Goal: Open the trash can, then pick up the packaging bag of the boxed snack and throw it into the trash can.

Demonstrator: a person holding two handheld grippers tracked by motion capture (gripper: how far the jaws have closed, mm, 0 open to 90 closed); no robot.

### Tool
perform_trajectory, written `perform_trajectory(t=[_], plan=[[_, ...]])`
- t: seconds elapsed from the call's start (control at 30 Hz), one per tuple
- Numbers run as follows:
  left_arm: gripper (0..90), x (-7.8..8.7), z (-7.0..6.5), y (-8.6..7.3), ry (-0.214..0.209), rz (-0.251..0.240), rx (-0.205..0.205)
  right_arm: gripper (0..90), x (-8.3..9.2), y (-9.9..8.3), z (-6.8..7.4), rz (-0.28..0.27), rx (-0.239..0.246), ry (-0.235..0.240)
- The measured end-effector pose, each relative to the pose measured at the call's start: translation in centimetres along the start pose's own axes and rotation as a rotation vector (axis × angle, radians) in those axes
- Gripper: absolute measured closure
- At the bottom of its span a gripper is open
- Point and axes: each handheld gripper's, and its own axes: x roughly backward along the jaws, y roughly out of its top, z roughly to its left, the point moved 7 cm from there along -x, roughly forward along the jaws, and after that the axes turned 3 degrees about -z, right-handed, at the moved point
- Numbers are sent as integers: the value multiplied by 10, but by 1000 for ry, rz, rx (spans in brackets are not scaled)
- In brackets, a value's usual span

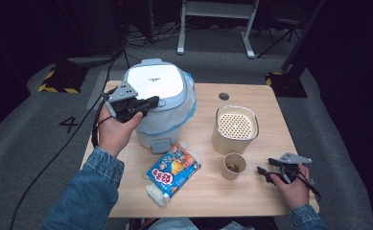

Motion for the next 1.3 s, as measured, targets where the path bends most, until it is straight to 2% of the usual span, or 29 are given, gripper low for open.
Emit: perform_trajectory(t=[0.07, 0.1, 0.13, 0.33, 0.4, 0.43, 0.47, 0.5, 0.53, 0.6, 0.7, 0.83, 1.0, 1.13, 1.3], plan=[[900, 0, -1, 1, 16, 17, -8, 336, 0, 0, 0, 0, 0, 0], [900, 0, -3, 1, 30, 42, -31, 336, 0, 0, 0, 0, 0, 0], [900, 0, -3, 1, 30, 42, -31, 336, 0, 0, 0, 0, 0, 0], [900, -1, -3, 0, 13, 17, -12, 336, 0, 0, 0, 0, -1, 1], [900, 1, -3, -1, -21, 10, 20, 336, 0, 0, 0, 0, -1, 1], [744, 2, -5, -1, -52, -22, 50, 336, 0, 0, 0, 0, -1, 1], [671, 2, -5, -1, -52, -22, 50, 336, 0, 0, 0, 0, -1, 1], [671, 4, -7, -2, -62, -30, 58, 336, 0, 0, 0, 0, -1, 1], [609, 7, -8, -3, -76, -37, 53, 336, 0, 0, 0, 0, -1, 1], [539, 12, -15, -4, -103, -38, 36, 336, 0, 0, 0, 0, -1, 2], [506, 20, -25, -8, -147, -24, 7, 336, 0, 0, 0, 0, -1, 2], [473, 24, -36, -20, -153, 19, -41, 336, 0, 0, 0, 0, -1, 2], [440, 20, -40, -38, -141, 57, -43, 336, 0, 0, 0, 0, -1, 2], [427, 16, -45, -57, -156, 85, -24, 334, 0, 0, 0, 0, 2, 4], [422, 8, -46, -85, -145, 138, -22, 332, -1, 1, 0, 1, 3, 6]])
